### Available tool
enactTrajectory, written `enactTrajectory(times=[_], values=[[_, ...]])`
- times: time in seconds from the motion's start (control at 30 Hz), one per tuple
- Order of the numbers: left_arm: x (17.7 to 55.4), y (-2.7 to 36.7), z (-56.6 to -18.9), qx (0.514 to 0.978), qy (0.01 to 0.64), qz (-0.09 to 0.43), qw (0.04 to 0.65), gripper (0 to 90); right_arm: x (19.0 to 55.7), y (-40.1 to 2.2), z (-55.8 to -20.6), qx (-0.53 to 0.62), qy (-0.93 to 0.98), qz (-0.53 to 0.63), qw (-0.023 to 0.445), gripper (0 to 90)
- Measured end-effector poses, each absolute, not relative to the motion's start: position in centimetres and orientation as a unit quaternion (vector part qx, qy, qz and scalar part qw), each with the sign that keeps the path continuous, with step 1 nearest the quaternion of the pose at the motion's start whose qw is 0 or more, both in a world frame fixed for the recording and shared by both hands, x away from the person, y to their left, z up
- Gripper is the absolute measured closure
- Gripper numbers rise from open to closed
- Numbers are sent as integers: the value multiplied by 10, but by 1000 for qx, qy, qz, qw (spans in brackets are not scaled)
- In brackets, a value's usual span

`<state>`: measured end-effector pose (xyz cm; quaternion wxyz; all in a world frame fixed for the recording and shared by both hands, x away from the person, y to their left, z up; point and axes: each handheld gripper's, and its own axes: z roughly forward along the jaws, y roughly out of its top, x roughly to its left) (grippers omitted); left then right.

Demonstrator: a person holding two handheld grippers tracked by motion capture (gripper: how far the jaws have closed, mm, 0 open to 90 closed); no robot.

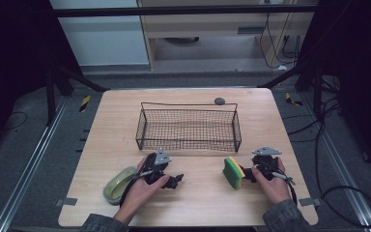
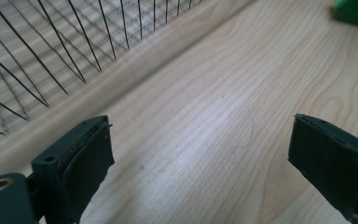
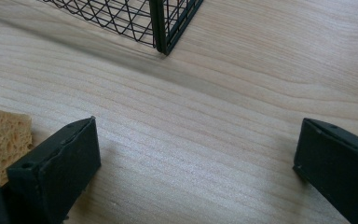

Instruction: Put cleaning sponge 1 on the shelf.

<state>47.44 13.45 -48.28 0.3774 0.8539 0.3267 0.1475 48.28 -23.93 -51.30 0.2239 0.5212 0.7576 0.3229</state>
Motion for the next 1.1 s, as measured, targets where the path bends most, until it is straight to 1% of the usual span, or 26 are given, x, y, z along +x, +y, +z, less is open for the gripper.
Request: enactTrajectory(times=[0.1,0.17,0.23,0.3,0.33,0.43,0.53,0.63,0.77,0.87,0.93,0.97,1.0,1.03,1.07,1.1], values=[[469,143,-463,835,328,141,419,62,484,-240,-513,515,762,326,219,4],[465,152,-452,827,328,155,428,68,485,-243,-513,505,769,328,214,5],[464,163,-447,828,330,170,420,68,486,-244,-513,501,771,329,215,6],[464,167,-446,831,332,173,413,68,485,-244,-513,501,771,329,215,5],[466,181,-444,834,338,187,395,68,485,-246,-513,498,773,327,218,4],[466,197,-439,828,355,177,395,76,482,-249,-513,505,768,327,218,4],[463,211,-430,820,369,190,393,82,478,-255,-513,508,767,326,218,5],[461,223,-422,836,368,204,353,81,476,-261,-513,508,766,328,218,7],[457,240,-414,844,374,212,321,70,475,-263,-513,504,769,327,220,7],[454,251,-414,852,379,219,288,62,474,-263,-512,510,766,329,212,7],[452,256,-415,855,382,219,275,65,473,-266,-513,508,767,328,217,7],[451,258,-416,858,381,214,270,69,472,-267,-513,505,768,327,219,7],[449,260,-416,863,379,208,263,72,471,-267,-513,512,764,330,212,8],[448,261,-416,869,372,198,258,83,471,-268,-513,508,766,328,218,8],[448,262,-416,875,366,192,252,124,471,-268,-513,508,766,328,217,6],[448,262,-416,880,361,190,245,141,472,-268,-513,507,767,327,218,5]])
